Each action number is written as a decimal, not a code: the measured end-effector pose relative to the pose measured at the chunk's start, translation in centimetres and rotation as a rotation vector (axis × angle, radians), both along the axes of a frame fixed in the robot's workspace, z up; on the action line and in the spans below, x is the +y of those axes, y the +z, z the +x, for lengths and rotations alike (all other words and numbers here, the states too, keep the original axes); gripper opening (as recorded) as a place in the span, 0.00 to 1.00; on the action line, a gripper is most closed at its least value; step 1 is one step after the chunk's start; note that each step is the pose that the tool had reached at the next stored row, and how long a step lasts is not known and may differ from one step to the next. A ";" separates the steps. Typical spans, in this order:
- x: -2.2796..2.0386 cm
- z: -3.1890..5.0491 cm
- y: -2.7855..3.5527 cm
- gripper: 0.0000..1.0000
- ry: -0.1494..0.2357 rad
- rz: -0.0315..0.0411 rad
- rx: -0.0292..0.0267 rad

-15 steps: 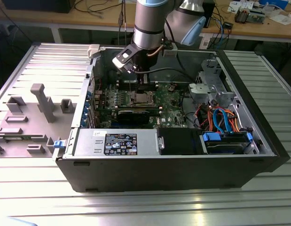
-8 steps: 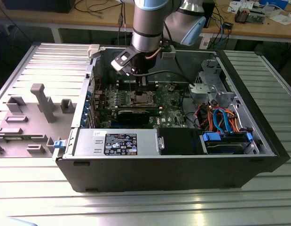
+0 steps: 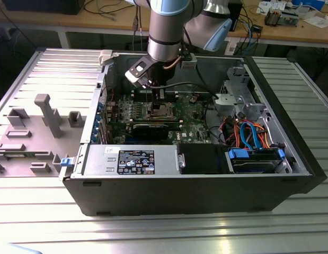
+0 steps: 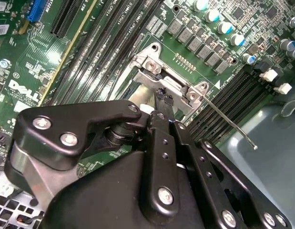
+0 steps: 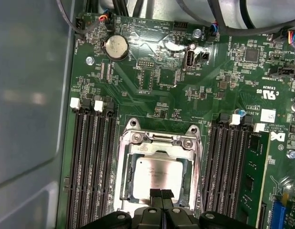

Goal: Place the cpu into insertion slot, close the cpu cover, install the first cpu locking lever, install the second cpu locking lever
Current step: 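Close the cpu cover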

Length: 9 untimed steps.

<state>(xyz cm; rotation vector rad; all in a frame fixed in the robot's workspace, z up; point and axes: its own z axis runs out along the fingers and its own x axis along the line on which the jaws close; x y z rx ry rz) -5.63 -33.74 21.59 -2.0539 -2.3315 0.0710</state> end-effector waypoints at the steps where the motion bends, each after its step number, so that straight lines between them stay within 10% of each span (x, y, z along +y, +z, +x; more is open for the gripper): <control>1: 0.00 -0.01 -0.10 0.11 0.001 0.0000 -0.0001; 9: -0.01 -0.09 -0.61 0.11 0.001 0.0000 0.0000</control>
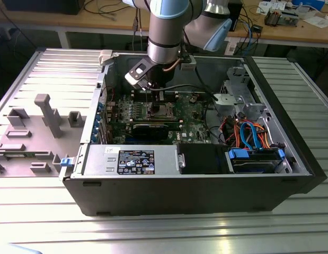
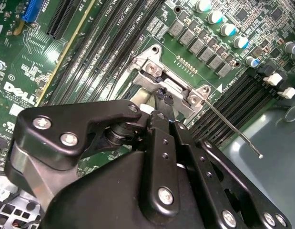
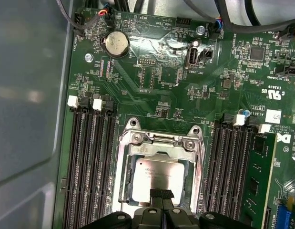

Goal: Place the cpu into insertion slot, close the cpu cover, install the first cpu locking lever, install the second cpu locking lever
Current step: 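Close the cpu cover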

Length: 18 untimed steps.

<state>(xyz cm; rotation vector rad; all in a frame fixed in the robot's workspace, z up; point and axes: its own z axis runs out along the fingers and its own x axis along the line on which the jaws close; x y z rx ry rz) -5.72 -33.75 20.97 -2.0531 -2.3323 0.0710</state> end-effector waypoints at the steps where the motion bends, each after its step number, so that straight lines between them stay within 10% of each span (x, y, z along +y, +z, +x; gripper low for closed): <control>1: 0.00 -0.01 -0.07 0.11 0.000 0.0000 0.0000; 18: -0.02 0.50 0.09 0.11 0.000 0.0008 0.0000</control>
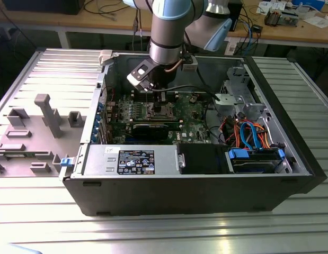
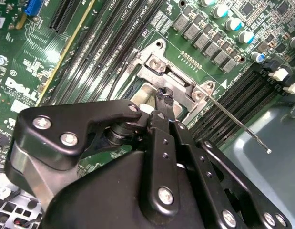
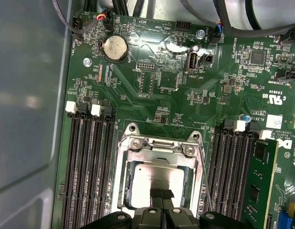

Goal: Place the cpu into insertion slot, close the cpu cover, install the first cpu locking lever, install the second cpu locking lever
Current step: 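Close the cpu cover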

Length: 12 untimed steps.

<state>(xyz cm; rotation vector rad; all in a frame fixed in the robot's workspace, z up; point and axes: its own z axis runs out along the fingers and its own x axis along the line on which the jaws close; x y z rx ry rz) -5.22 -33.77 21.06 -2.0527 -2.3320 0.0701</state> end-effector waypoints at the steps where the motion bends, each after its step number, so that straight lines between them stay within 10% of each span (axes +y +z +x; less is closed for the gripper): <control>1: -0.01 0.04 0.27 0.11 0.000 0.0002 0.0000; 6: -0.03 1.04 0.46 0.11 0.000 0.0013 0.0118; 12: -0.02 1.16 1.49 0.11 0.002 0.0022 0.0126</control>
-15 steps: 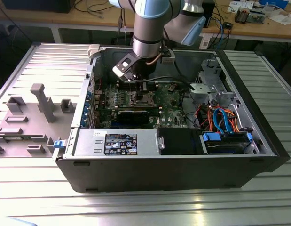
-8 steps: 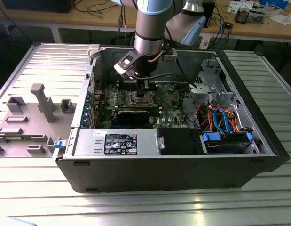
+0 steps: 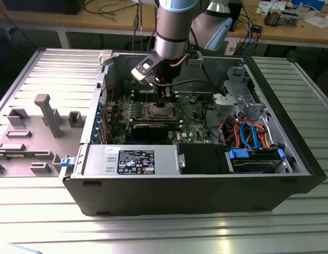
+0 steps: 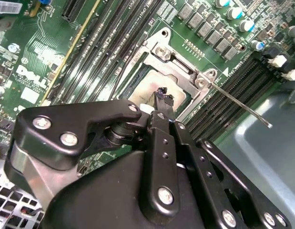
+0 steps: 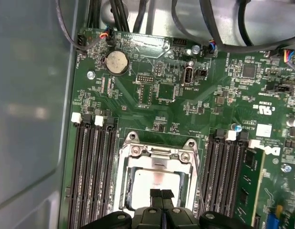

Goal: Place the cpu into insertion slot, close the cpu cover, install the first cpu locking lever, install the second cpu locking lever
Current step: 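Close the cpu cover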

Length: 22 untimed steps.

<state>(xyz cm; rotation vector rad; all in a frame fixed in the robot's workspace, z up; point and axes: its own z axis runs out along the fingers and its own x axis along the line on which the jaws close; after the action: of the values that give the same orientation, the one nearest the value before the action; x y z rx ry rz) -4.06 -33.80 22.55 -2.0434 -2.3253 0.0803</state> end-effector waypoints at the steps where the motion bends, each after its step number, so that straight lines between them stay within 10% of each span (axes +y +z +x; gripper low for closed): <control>1: 0.00 0.00 0.27 0.11 0.000 0.0000 0.0000; 15: 0.00 0.00 3.57 0.11 0.002 0.0046 0.0000; 22: 0.00 0.00 3.67 0.11 0.002 0.0059 0.0000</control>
<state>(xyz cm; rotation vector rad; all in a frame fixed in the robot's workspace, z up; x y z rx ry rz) -4.06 -33.79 26.22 -2.0382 -2.3250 0.0734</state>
